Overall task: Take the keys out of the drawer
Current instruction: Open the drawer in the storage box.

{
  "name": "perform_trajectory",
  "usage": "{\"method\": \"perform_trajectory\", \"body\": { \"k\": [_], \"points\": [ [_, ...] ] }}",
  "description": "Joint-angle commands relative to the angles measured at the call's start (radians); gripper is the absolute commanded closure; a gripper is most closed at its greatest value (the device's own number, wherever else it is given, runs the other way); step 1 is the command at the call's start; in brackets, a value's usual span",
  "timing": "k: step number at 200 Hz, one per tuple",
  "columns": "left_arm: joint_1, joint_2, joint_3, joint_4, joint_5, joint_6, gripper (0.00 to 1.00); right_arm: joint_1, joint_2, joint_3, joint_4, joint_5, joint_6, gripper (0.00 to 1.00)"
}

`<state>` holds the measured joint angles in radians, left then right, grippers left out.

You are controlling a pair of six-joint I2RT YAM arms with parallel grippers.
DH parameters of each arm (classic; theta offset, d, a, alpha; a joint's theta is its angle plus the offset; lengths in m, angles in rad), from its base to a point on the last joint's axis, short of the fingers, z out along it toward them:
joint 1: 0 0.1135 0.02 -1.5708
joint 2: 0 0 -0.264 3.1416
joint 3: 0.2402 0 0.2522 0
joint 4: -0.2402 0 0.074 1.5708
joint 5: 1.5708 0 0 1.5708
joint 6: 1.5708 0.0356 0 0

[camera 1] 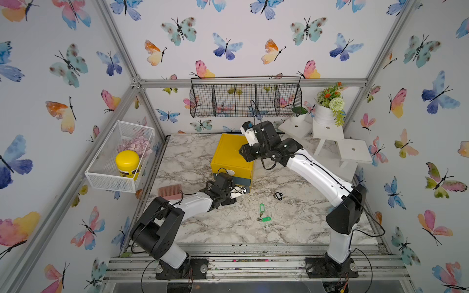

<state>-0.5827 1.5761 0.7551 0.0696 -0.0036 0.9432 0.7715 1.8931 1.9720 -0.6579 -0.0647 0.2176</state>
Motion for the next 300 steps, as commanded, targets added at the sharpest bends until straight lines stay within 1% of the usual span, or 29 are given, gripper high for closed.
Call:
{"method": "perform_trajectory", "body": {
  "k": [1,45,91,130,174,204,240,251,275,286,300],
  "points": [
    [0.007,0.029,0.019,-0.048,-0.017,0.007,0.46,-0.001,0.008,0.029,-0.025,-0.014,0.007,0.64],
    [0.004,-0.035,-0.025,-0.147,-0.013,0.045,0.47,-0.001,0.018,0.034,-0.025,-0.02,0.002,0.64],
    [-0.035,-0.124,-0.078,-0.25,-0.023,0.009,0.47,-0.001,0.041,0.051,-0.017,-0.03,-0.01,0.64],
    [-0.1,-0.215,-0.141,-0.331,-0.056,-0.05,0.47,-0.001,0.062,0.06,-0.014,-0.053,-0.014,0.64],
    [-0.156,-0.343,-0.211,-0.4,-0.057,-0.127,0.47,-0.001,0.068,0.049,-0.011,-0.074,-0.006,0.64],
    [-0.168,-0.406,-0.237,-0.426,-0.056,-0.17,0.46,-0.001,0.067,0.034,-0.008,-0.08,-0.002,0.64],
    [-0.182,-0.433,-0.234,-0.428,-0.049,-0.21,0.45,-0.001,0.07,0.036,-0.005,-0.085,0.003,0.64],
    [-0.183,-0.449,-0.239,-0.421,-0.063,-0.229,0.44,-0.002,0.07,0.046,-0.005,-0.085,0.006,0.64],
    [-0.181,-0.562,-0.256,-0.431,-0.083,-0.253,0.4,-0.001,0.062,0.073,-0.003,-0.09,0.022,0.64],
    [-0.181,-0.637,-0.25,-0.462,-0.063,-0.261,0.38,-0.001,0.056,0.086,-0.001,-0.102,0.036,0.64],
    [-0.181,-0.743,-0.215,-0.519,-0.012,-0.285,0.36,-0.001,0.043,0.102,0.008,-0.115,0.053,0.64]
  ]
}}
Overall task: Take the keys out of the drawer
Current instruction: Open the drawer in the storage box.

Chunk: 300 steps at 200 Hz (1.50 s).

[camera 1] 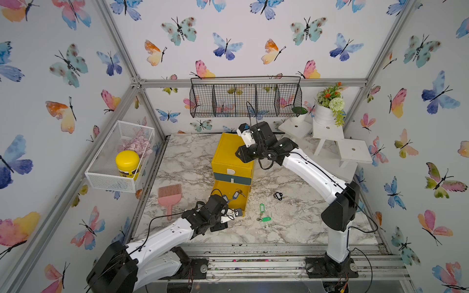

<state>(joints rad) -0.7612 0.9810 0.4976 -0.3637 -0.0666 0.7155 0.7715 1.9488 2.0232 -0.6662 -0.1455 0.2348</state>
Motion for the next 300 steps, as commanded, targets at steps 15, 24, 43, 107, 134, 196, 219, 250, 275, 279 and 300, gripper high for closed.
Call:
{"method": "perform_trajectory", "body": {
  "k": [15,24,43,107,134,196,219,250,275,279,300],
  "points": [
    [-0.003,-0.262,0.085,-0.13,0.09,-0.112,0.34,-0.001,-0.037,0.052,0.034,-0.042,0.054,0.64],
    [-0.003,-0.323,0.096,-0.141,0.096,-0.141,0.33,-0.001,-0.058,0.032,0.054,-0.042,0.063,0.64],
    [-0.003,-0.426,0.115,-0.175,0.122,-0.151,0.32,0.0,-0.097,-0.007,0.083,-0.052,0.063,0.65],
    [-0.004,-0.444,0.279,-0.259,0.059,-0.392,0.34,0.051,-0.219,-0.216,0.03,-0.15,-0.188,0.7],
    [-0.004,-0.4,0.386,-0.322,-0.004,-0.436,0.32,0.088,-0.277,-0.351,0.076,-0.155,-0.383,0.7],
    [-0.001,-0.266,0.639,-0.422,0.08,-0.841,0.2,0.14,-0.226,-0.401,0.061,-0.141,-0.71,0.64],
    [0.0,-0.263,0.588,-0.44,0.111,-0.982,0.2,0.163,-0.174,-0.38,0.01,-0.097,-0.794,0.64],
    [0.021,-0.333,0.479,-0.38,0.141,-1.074,0.2,0.164,-0.192,-0.488,0.083,-0.111,-0.847,0.65],
    [0.096,-0.364,0.421,-0.351,0.176,-1.172,0.21,0.164,-0.204,-0.566,0.131,-0.164,-0.883,0.65],
    [0.115,-0.362,0.415,-0.352,0.18,-1.198,0.21,0.164,-0.201,-0.564,0.126,-0.17,-0.886,0.65],
    [0.235,-0.341,0.386,-0.347,0.289,-1.301,0.22,0.164,-0.186,-0.57,0.124,-0.211,-0.89,0.66]
  ]
}}
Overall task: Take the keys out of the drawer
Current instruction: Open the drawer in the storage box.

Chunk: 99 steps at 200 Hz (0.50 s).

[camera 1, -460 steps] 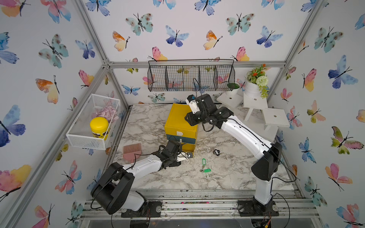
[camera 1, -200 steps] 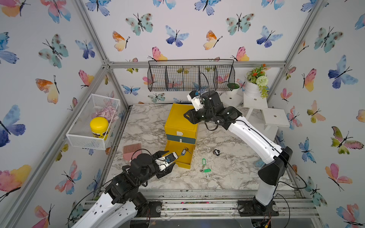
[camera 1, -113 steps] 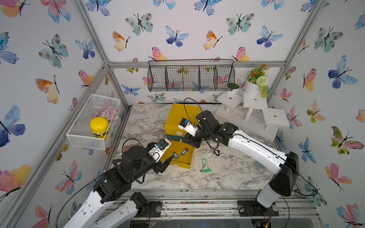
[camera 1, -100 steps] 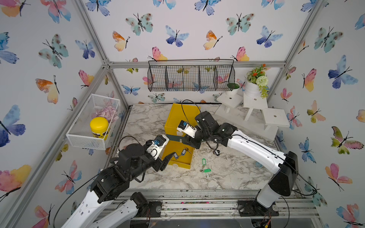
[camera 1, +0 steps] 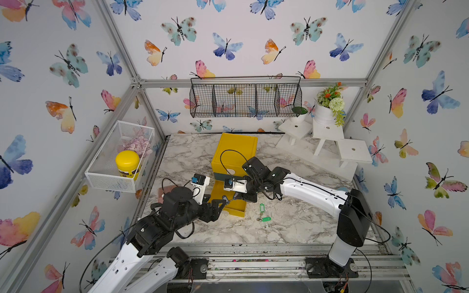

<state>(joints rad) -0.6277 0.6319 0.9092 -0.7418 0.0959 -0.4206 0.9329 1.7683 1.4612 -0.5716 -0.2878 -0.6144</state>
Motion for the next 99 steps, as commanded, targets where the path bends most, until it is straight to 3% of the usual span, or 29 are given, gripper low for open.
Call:
{"method": "perform_trajectory", "body": {
  "k": [1,17,46,73,99],
  "points": [
    [0.109,0.009,-0.028,0.032,0.133,-0.168,0.22,0.003,-0.006,-0.011,0.034,-0.071,-0.042,0.66],
    [0.228,0.063,-0.033,0.001,0.204,-0.195,0.23,0.003,0.002,-0.051,0.083,-0.101,-0.038,0.66],
    [0.468,0.244,0.013,-0.091,0.378,-0.166,0.29,0.001,0.062,0.015,0.062,-0.158,0.038,0.67],
    [0.562,0.389,0.085,-0.144,0.378,-0.108,0.31,0.003,0.111,0.023,0.074,-0.189,0.076,0.69],
    [0.6,0.489,0.114,-0.145,0.456,-0.075,0.31,0.003,0.133,0.007,0.087,-0.159,0.049,0.68]
  ]
}}
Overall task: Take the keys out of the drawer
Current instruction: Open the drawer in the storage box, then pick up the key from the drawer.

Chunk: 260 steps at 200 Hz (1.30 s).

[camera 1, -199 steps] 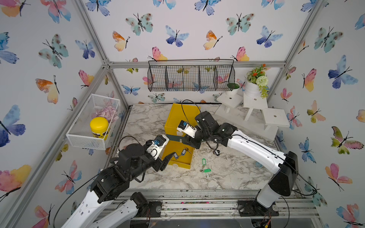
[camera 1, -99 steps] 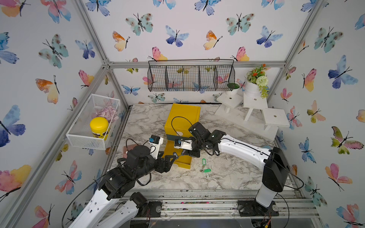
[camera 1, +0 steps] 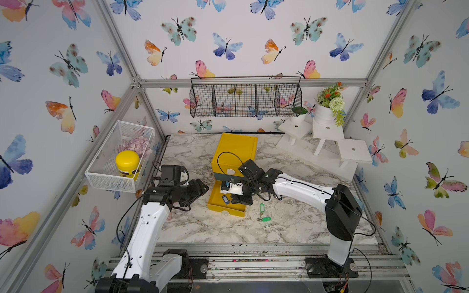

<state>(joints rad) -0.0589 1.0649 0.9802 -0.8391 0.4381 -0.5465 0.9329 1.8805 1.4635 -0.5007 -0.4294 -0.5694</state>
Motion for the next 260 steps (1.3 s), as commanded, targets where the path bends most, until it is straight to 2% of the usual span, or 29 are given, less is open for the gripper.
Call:
{"method": "perform_trajectory", "body": {
  "k": [1,30,80,128,214,260],
  "points": [
    [0.033,0.06,0.044,-0.049,0.117,0.053,0.31,0.003,0.022,0.004,0.017,-0.015,0.004,0.68],
    [0.045,0.136,0.048,-0.071,0.174,0.057,0.32,0.002,0.089,0.041,-0.005,0.058,-0.003,0.67],
    [0.045,0.12,0.029,-0.083,0.187,0.034,0.32,0.002,0.191,0.103,0.027,0.05,-0.025,0.65],
    [0.05,0.167,0.093,-0.213,0.154,0.163,0.31,0.001,0.267,0.134,0.109,0.061,-0.031,0.6],
    [0.05,0.094,0.075,-0.241,0.13,0.205,0.31,0.001,0.319,0.104,0.113,0.149,-0.052,0.58],
    [0.05,0.072,0.06,-0.238,0.138,0.207,0.31,0.001,0.351,0.125,0.129,0.229,-0.027,0.62]
  ]
}}
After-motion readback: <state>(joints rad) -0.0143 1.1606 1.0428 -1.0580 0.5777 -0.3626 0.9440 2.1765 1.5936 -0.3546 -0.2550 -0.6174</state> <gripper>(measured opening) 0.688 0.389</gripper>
